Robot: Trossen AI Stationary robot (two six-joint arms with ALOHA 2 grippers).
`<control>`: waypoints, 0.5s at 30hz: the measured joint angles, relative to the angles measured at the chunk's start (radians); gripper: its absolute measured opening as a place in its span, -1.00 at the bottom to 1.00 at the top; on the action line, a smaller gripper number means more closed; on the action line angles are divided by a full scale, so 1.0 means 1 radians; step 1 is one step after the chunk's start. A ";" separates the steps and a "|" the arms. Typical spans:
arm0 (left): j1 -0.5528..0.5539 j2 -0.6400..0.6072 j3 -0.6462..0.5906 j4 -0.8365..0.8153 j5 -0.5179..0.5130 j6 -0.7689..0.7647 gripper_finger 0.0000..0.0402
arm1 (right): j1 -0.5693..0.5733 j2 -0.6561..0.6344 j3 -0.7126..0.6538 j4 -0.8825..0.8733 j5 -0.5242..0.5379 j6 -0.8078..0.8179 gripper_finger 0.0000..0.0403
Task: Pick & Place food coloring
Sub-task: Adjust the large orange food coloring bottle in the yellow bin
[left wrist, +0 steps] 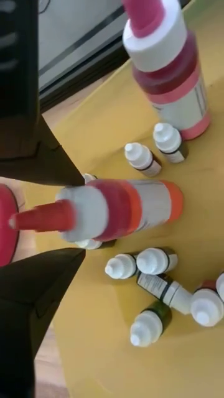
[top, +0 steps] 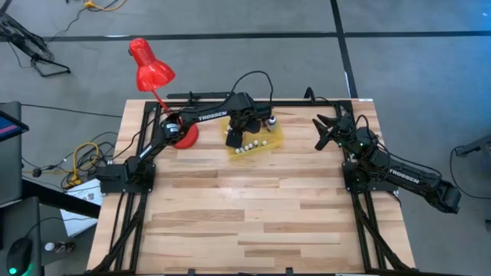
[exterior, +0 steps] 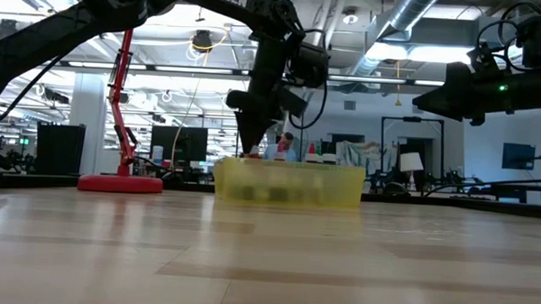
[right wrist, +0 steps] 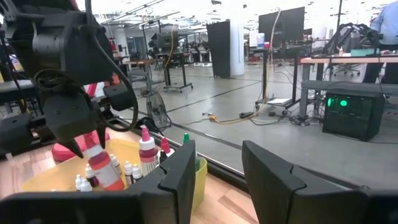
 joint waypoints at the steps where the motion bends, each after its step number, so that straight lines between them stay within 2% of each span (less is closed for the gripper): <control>1: -0.001 0.000 0.000 0.002 0.000 0.005 -0.17 | 0.000 0.000 0.000 0.000 0.000 0.000 -0.39; 7: -0.007 0.000 0.000 0.028 -0.004 0.006 -0.14 | 0.000 0.000 0.000 0.000 0.000 0.000 -0.39; 15: -0.006 0.000 0.000 0.030 -0.038 -0.086 -0.14 | 0.000 0.000 0.000 0.000 0.000 0.000 -0.39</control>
